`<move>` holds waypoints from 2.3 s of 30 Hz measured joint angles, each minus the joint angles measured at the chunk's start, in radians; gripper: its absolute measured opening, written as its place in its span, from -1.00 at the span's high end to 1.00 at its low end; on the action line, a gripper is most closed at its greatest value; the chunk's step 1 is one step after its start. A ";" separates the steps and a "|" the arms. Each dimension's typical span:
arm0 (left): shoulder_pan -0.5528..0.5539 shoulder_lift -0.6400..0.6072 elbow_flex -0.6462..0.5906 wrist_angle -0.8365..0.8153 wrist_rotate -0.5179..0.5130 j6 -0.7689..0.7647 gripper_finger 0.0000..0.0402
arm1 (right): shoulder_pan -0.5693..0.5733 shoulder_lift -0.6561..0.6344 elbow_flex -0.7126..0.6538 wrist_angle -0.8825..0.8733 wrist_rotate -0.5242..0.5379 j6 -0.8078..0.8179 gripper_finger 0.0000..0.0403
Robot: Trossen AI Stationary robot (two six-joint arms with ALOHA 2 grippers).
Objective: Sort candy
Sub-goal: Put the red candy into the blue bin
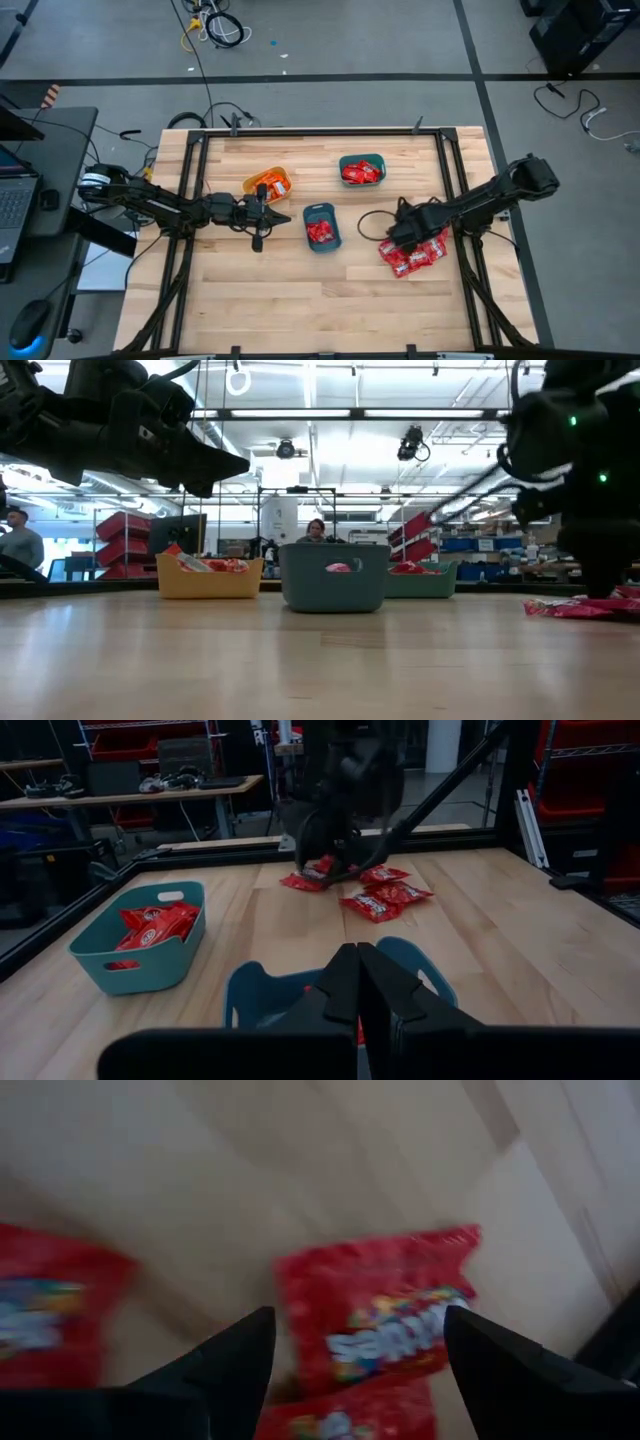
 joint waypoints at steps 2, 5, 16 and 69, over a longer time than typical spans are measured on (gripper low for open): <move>0.000 0.000 0.000 0.000 0.000 0.000 0.98 | -0.016 -0.005 -0.032 0.003 0.004 0.002 -0.36; 0.000 0.000 0.000 0.000 0.000 0.000 0.98 | -0.038 -0.011 -0.066 0.032 0.007 0.005 -0.31; 0.000 0.000 0.000 0.000 0.000 0.000 0.98 | -0.047 -0.015 -0.008 0.099 0.051 -0.086 0.83; 0.000 0.000 0.000 -0.023 -0.018 0.000 0.98 | -0.198 0.375 0.434 0.859 -0.069 -0.792 -0.14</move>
